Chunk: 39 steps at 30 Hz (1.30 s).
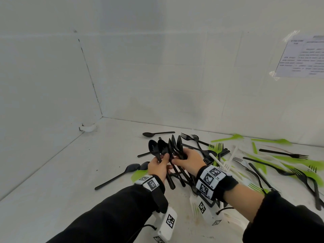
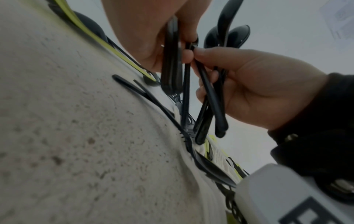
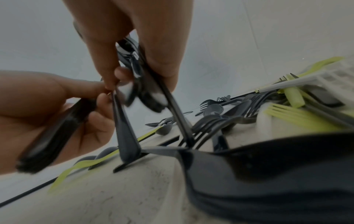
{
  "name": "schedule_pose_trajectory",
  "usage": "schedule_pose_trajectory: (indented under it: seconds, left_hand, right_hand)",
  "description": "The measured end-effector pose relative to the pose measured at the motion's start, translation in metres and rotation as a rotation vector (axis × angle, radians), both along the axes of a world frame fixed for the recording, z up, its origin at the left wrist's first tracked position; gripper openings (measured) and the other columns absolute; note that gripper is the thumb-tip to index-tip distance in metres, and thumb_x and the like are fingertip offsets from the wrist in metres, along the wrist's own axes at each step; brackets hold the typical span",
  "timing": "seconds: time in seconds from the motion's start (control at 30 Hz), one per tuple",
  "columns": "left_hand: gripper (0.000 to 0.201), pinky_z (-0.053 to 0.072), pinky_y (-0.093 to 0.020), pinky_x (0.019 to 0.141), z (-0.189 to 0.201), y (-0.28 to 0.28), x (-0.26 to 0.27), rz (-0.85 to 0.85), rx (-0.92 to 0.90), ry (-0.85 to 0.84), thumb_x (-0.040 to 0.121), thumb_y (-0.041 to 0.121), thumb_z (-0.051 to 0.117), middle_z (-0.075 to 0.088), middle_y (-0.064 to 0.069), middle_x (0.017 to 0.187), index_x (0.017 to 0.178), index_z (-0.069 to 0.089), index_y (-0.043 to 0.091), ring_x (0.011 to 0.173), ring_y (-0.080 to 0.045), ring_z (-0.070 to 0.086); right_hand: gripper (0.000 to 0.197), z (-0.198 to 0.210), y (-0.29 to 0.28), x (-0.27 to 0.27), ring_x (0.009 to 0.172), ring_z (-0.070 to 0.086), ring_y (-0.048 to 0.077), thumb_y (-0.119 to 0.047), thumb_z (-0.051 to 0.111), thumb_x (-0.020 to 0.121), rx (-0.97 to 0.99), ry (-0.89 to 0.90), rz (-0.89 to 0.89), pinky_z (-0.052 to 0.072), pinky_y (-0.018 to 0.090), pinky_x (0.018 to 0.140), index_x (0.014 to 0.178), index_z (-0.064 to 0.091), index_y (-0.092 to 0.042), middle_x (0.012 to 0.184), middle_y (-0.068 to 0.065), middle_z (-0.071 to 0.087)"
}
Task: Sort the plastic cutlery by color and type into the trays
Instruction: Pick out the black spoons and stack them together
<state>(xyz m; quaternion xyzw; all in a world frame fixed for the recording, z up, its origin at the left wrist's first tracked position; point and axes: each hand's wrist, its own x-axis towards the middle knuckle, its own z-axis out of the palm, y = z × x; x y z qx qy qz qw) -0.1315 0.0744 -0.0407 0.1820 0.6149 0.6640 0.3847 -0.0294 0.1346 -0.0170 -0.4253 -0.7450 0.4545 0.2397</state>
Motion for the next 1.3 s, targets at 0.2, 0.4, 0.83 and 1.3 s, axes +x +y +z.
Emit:
schedule_pose_trajectory:
  seconds: [0.2,0.4,0.83,1.3]
  left_hand:
    - [0.007,0.056,-0.034,0.07,-0.005,0.001,0.0,0.005,-0.025,0.017,0.092,0.017,0.057,0.069,-0.01,0.089,0.09,0.062,0.013,0.079,-0.023,0.066]
    - [0.011,0.056,-0.032,0.068,0.001,-0.001,0.005,-0.022,-0.031,-0.028,0.094,0.015,0.054,0.069,-0.008,0.086,0.085,0.06,0.013,0.076,-0.021,0.065]
    - [0.008,0.057,-0.024,0.059,0.002,0.001,0.017,-0.094,-0.028,-0.043,0.094,0.012,0.053,0.066,-0.01,0.089,0.092,0.06,0.009,0.078,-0.021,0.065]
    - [0.026,0.049,-0.032,0.063,0.008,0.007,0.02,-0.192,-0.066,-0.192,0.1,0.019,0.037,0.06,-0.009,0.084,0.088,0.058,0.011,0.071,-0.018,0.056]
  right_hand:
    - [0.01,-0.003,-0.008,-0.002,0.08,0.057,0.004,-0.022,0.066,0.084,0.056,0.055,-0.082,0.038,0.009,0.066,0.093,0.061,-0.02,0.082,-0.01,0.062]
    - [0.015,-0.005,-0.009,0.003,0.088,0.058,0.011,-0.02,0.06,0.088,0.015,0.102,-0.142,0.042,0.019,0.076,0.103,0.062,-0.015,0.099,0.003,0.066]
    - [0.027,-0.005,-0.014,0.012,0.088,0.059,0.01,-0.022,0.067,0.082,0.119,-0.066,-0.091,0.041,0.014,0.071,0.107,0.062,-0.015,0.098,-0.001,0.066]
    - [0.011,0.006,-0.022,0.008,0.077,0.054,0.011,-0.021,0.064,0.084,0.152,-0.089,-0.153,0.037,0.013,0.061,0.092,0.061,-0.014,0.077,-0.006,0.056]
